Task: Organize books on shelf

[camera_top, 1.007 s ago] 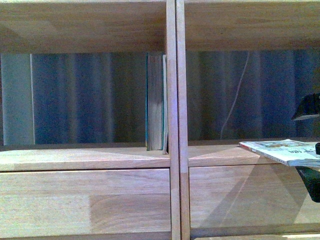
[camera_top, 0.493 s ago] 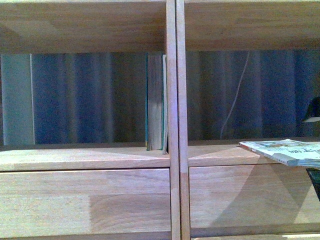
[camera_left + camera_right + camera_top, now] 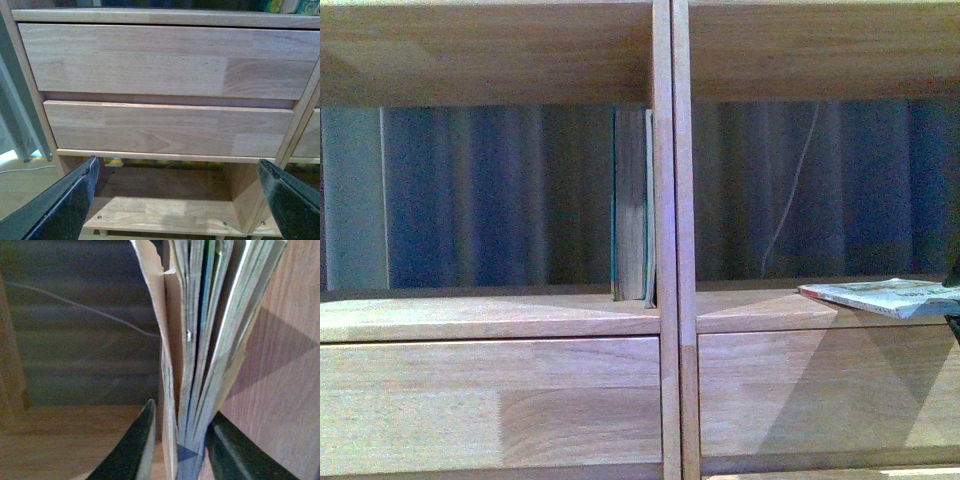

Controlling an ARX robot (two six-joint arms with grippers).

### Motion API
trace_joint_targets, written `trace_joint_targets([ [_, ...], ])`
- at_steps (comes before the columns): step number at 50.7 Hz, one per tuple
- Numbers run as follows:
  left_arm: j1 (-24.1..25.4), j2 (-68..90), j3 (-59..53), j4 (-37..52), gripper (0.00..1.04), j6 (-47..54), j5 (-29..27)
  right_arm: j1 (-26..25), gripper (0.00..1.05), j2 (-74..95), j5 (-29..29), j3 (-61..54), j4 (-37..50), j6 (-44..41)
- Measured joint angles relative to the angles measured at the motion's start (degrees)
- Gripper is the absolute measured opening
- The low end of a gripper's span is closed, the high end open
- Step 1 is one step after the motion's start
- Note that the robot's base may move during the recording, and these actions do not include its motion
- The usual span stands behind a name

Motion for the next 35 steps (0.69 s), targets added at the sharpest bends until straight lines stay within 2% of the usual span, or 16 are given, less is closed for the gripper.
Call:
trace_joint_targets([
  [6, 0.00, 0.00, 0.00, 0.00, 0.97, 0.00, 0.00, -0.04, 0.14, 0.00, -0.24, 0.00, 0.31, 0.00],
  [10, 0.00, 0.00, 0.00, 0.00, 0.97, 0.00, 0.00, -0.04, 0.08, 0.00, -0.28, 0.00, 0.48, -0.02],
  [29, 0.00, 0.00, 0.00, 0.00, 0.97, 0.00, 0.00, -0.66, 0.07, -0.87, -3.80, -3.19, 4.59, -0.74],
  [30, 0.46, 0.35, 0.02, 0.07, 0.97, -0.13, 1.97, -0.79, 0.07, -1.18, -4.22, -3.41, 4.83, -0.85],
  [31, 2.93, 1.95, 0.24, 0.87, 0.97, -0.61, 9.92, -1.03, 0.07, -1.70, -4.96, -3.76, 5.14, -1.22],
  [33, 7.52, 5.90, 0.74, 3.04, 0.97, -0.44, 21.27, -1.42, 0.07, -2.56, -5.66, -4.07, 5.40, -1.66],
  [35, 10.62, 9.44, 1.25, 4.94, 0.97, -0.42, 28.35, -1.57, 0.07, -3.43, -6.38, -4.26, 5.60, -1.90],
])
